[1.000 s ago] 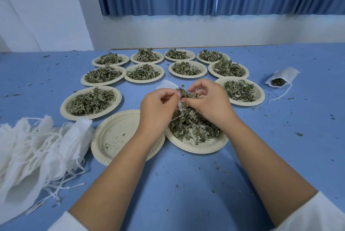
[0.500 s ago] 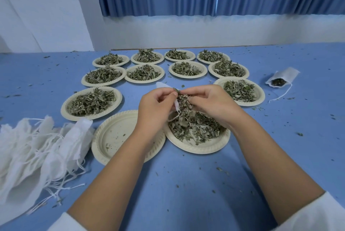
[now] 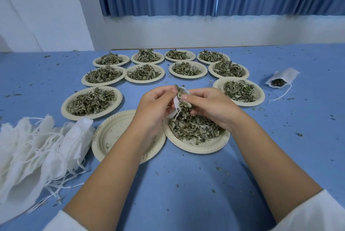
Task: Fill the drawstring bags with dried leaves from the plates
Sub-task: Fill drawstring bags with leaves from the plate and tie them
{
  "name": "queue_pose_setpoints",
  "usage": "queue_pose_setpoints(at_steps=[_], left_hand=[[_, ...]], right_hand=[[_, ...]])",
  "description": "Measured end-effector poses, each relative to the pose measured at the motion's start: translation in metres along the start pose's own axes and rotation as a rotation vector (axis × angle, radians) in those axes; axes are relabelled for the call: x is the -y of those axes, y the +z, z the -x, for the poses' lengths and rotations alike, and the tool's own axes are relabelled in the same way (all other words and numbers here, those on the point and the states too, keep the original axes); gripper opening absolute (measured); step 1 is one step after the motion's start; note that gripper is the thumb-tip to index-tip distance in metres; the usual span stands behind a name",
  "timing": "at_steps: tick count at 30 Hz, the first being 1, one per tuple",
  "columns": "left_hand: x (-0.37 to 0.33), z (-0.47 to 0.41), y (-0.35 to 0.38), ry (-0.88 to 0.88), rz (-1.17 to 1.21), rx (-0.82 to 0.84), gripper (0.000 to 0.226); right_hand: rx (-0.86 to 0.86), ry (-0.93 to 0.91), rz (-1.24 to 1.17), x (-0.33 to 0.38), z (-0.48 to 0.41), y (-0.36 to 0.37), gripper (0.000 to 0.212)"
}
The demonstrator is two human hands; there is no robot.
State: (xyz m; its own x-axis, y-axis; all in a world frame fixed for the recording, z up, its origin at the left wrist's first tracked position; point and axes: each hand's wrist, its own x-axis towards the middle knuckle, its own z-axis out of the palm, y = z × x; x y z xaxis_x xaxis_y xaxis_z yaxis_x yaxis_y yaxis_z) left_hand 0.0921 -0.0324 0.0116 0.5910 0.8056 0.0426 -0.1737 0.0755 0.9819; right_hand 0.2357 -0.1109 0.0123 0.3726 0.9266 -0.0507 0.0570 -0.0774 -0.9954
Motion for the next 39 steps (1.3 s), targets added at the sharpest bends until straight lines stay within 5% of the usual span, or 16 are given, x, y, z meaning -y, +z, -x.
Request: queue_pose_setpoints(at_steps=[7, 13, 17, 21, 26, 30, 39], left_hand=[[0.007, 0.0, 0.002, 0.253, -0.435, -0.098, 0.012], [0.012, 0.009, 0.009, 0.493, -0.682, 0.066, 0.012], [0.014, 0.004, 0.007, 0.412, -0.647, -0.05, 0.011], [0.008, 0.0, -0.002, 0.295, -0.463, -0.219, 0.012], [0.005, -0.002, -0.005, 0.245, -0.396, -0.273, 0.011], [0.004, -0.002, -0.005, 0.263, -0.419, -0.277, 0.014], [0.007, 0.001, -0.001, 0.355, -0.572, -0.164, 0.01]], right_hand=[[-0.228, -0.125, 0.179, -0.004, -0.002, 0.006, 0.007], [-0.404, -0.109, 0.429, -0.011, -0.006, 0.009, 0.015], [-0.261, -0.051, 0.239, -0.006, -0.002, 0.008, 0.003], [-0.093, 0.024, -0.098, 0.007, 0.002, 0.001, 0.017], [-0.164, -0.034, 0.262, 0.011, 0.008, -0.001, 0.012], [-0.172, -0.201, 0.547, 0.011, 0.014, 0.006, 0.027], [-0.293, -0.415, 0.602, 0.002, 0.008, 0.012, 0.006]])
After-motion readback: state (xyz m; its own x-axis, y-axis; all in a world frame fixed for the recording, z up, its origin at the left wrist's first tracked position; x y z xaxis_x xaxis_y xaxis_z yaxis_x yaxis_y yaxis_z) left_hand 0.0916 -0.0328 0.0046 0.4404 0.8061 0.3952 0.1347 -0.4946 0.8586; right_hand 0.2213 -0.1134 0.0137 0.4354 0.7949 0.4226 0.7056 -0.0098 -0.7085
